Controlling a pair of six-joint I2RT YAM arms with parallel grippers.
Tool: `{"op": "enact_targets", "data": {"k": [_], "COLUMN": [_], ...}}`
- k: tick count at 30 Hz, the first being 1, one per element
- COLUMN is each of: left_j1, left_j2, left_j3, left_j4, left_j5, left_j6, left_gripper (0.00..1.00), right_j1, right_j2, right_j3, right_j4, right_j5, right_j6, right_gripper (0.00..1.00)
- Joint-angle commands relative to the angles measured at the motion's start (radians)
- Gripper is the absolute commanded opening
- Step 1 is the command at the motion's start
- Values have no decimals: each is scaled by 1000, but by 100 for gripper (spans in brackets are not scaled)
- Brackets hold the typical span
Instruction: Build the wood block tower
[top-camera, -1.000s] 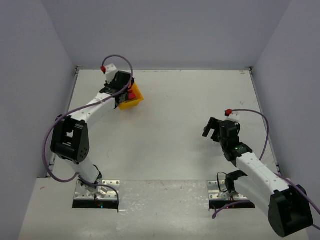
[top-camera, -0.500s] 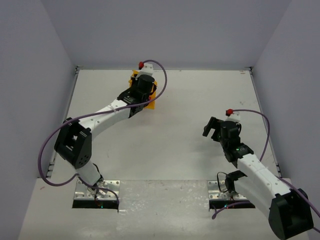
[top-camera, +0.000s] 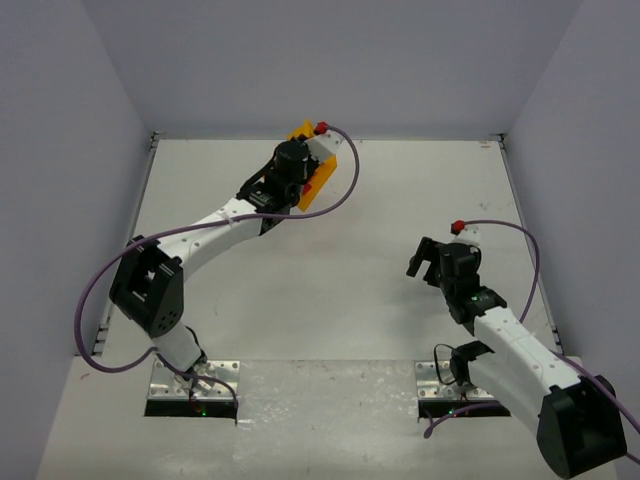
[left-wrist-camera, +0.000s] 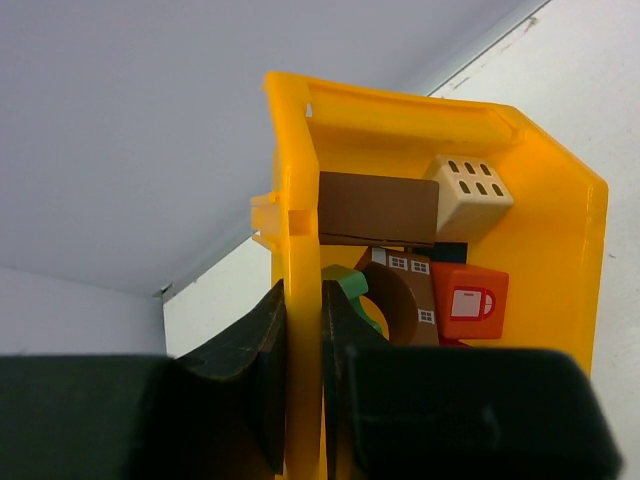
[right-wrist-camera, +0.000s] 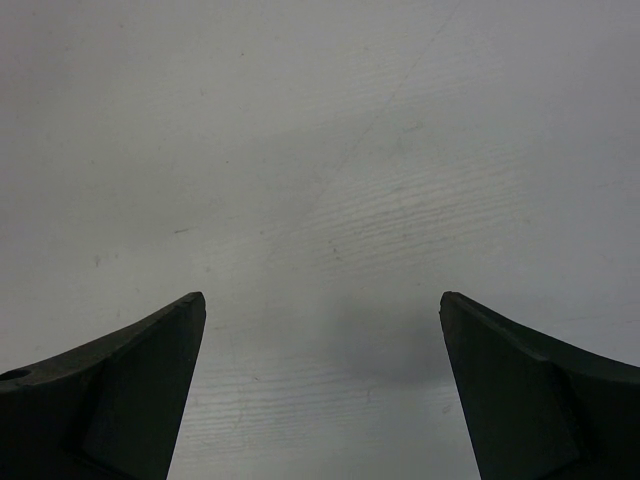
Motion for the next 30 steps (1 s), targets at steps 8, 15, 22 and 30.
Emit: {"op": "enact_targets", "data": {"k": [8, 15, 22, 30], "left_j1": [0, -18, -65, -94], "left_j2": [79, 110, 118, 113], "left_j3": [15, 29, -73, -122], "left_j4": [128, 64, 72, 20], "left_j5": [-27, 22, -9, -31], "left_j6": [236, 379, 578, 732], "left_gripper": [0, 0, 0, 0], "right_j1": [-6, -6, -6, -7], "right_j2": [65, 88, 103, 144], "right_j3": [79, 94, 108, 125], "right_j4": [-43, -63, -83, -90], "right_j5": [62, 98, 91, 83], "right_j6": [6, 8, 10, 4], "right_gripper": [99, 99, 99, 99]}}
